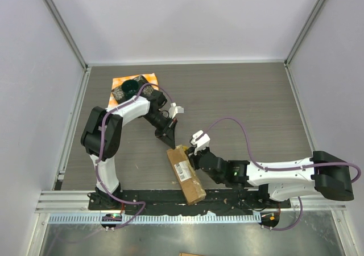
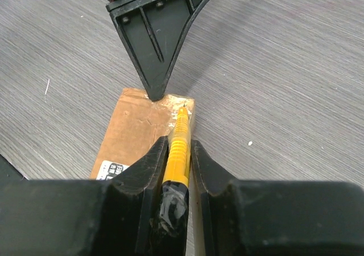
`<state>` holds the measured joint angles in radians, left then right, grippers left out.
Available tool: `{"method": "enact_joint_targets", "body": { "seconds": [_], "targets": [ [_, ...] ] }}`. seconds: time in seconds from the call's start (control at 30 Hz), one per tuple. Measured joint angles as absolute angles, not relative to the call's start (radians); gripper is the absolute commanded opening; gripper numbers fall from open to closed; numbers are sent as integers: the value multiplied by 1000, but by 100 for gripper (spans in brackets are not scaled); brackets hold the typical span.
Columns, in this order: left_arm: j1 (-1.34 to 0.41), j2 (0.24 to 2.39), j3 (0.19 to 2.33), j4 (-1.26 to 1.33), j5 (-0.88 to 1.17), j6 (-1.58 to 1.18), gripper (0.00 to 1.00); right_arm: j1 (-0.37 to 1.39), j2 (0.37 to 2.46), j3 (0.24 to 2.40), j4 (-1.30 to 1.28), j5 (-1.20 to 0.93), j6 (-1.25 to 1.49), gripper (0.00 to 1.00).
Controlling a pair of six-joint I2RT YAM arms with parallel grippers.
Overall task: Unpack the express box
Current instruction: Cut the express box at the center of the board.
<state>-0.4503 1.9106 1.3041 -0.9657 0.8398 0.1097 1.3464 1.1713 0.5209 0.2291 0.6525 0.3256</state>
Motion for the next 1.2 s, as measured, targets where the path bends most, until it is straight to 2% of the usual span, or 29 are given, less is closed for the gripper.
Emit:
{"method": "enact_joint_targets", "body": {
  "seconds": [0.47, 1.2],
  "targets": [
    [-442, 1911, 1308, -964, 834, 116, 0, 1387, 1139, 601, 31, 643, 276, 1],
    [-443, 1915, 1317, -973, 876, 195, 0, 1393, 1145, 614, -6, 680, 269, 1]
  ]
}}
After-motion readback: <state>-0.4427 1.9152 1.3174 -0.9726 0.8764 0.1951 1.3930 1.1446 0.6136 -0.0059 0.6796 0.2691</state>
